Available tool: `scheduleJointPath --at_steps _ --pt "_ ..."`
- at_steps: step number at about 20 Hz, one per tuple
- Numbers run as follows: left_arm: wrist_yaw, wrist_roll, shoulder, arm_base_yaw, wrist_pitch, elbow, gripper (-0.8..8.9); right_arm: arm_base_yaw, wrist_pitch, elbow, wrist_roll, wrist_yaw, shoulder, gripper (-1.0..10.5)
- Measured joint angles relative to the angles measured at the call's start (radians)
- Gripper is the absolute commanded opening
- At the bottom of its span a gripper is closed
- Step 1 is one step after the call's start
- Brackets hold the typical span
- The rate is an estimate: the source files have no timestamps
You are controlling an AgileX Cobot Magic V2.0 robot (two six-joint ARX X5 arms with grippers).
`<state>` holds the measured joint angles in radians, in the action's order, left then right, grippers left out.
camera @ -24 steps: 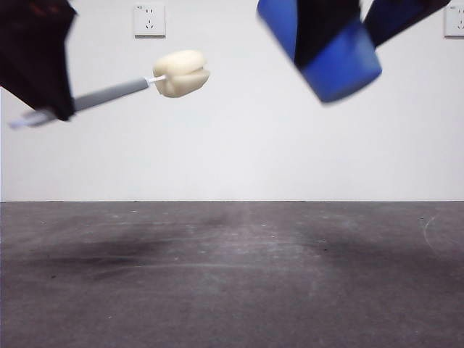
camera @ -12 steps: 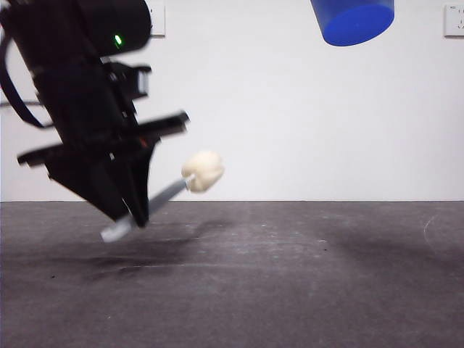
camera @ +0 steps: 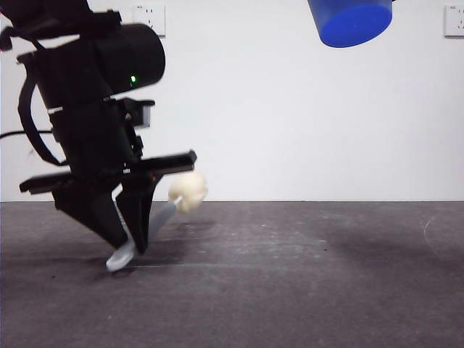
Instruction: Pick up the cup brush,pick up the cup,insert the brush into the cup,clean the cup,put the cup brush back,put the cup back to the fixed position on the table
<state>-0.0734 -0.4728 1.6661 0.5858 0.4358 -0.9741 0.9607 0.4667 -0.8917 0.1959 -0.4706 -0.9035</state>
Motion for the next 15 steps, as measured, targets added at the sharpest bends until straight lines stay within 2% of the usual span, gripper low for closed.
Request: scheduleJointPath --at_steps 8,11,12,15 --pt "-0.006 -0.014 0.036 0.013 0.005 -0.006 0.17 0.001 0.001 0.000 0.003 0.000 0.000 -0.1" --pt "0.006 -0.019 0.036 0.013 0.008 -0.007 3.65 0.001 0.000 0.000 0.003 0.000 0.000 -0.1" --pt "0.012 -0.020 0.036 0.013 0.008 -0.007 4.25 0.001 0.000 0.000 0.003 0.000 0.000 -0.1" --pt "0.049 -0.019 0.035 0.018 0.008 -0.013 4.37 0.001 -0.003 0.000 0.003 0.000 0.000 -0.1"
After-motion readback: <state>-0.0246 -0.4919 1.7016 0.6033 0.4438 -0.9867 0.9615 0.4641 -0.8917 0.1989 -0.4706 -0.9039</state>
